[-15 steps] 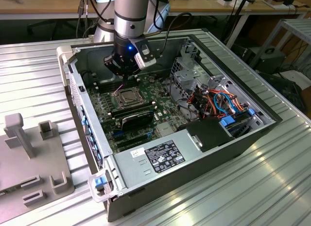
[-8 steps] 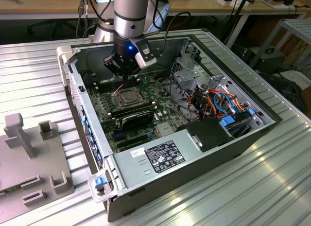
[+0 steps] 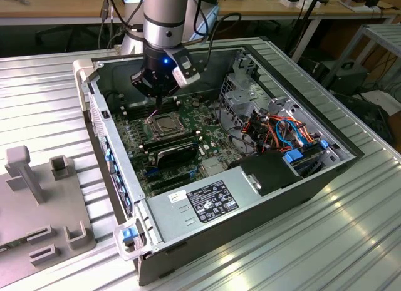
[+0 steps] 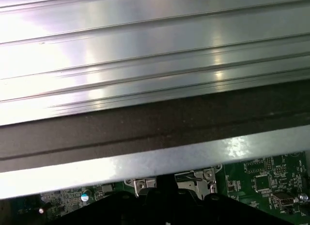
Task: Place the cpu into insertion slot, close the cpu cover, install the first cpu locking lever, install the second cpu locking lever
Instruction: 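Install the first cpu locking lever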
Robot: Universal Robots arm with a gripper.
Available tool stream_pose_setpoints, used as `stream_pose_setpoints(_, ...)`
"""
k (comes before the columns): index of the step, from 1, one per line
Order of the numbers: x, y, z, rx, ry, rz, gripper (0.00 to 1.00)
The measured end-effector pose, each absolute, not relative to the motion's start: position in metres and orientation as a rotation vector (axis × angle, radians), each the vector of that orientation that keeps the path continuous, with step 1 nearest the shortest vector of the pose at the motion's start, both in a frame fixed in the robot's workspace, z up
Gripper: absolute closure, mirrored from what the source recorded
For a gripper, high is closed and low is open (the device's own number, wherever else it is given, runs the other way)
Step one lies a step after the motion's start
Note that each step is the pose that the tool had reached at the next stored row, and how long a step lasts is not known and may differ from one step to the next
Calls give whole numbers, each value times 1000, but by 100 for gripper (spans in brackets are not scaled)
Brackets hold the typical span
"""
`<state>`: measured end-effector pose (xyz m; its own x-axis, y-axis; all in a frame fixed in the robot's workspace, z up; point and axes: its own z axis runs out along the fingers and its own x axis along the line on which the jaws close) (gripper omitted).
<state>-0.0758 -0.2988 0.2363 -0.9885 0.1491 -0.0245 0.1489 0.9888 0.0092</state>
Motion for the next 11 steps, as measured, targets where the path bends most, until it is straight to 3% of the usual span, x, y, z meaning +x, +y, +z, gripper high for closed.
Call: stream_pose_setpoints(11, -61, -295, 230, 145, 3114, 12, 89)
